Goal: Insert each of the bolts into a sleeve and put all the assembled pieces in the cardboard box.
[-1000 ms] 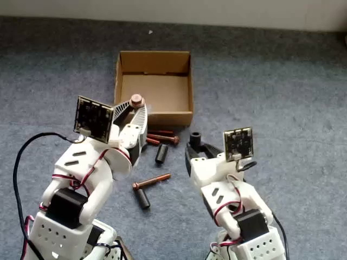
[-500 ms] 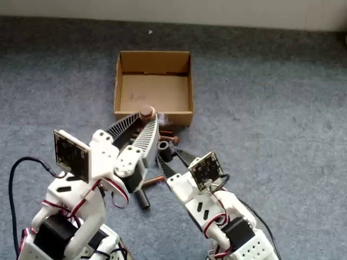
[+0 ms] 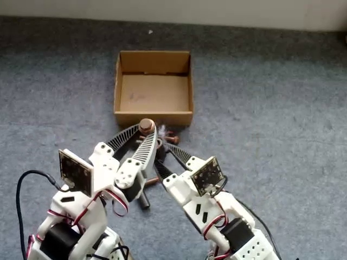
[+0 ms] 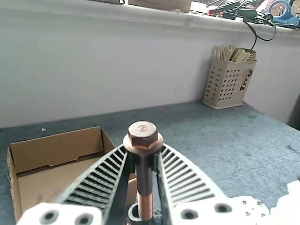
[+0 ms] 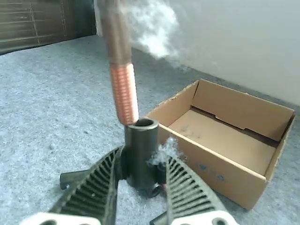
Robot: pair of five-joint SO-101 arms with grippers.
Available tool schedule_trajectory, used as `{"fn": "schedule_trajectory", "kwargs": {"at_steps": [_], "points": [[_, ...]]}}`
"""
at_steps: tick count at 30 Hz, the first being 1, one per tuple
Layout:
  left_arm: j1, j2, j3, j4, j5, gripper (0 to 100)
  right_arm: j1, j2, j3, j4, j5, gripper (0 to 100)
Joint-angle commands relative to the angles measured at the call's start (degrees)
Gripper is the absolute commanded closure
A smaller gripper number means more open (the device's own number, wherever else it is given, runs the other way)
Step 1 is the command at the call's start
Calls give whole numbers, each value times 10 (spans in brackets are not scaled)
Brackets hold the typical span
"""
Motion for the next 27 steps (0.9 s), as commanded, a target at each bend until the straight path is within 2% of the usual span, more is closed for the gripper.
{"fn": "schedule_trajectory", "kwargs": {"at_steps": [1,19,27], "points": [[-40,-4,21,-47,-5,992,-7,-15,2,-15,2,993],[-9,-9,32,-44,-5,992,-33,-14,-1,-14,2,993],[-3,-9,25,-6,-6,992,5,-14,-2,-15,2,993]]}}
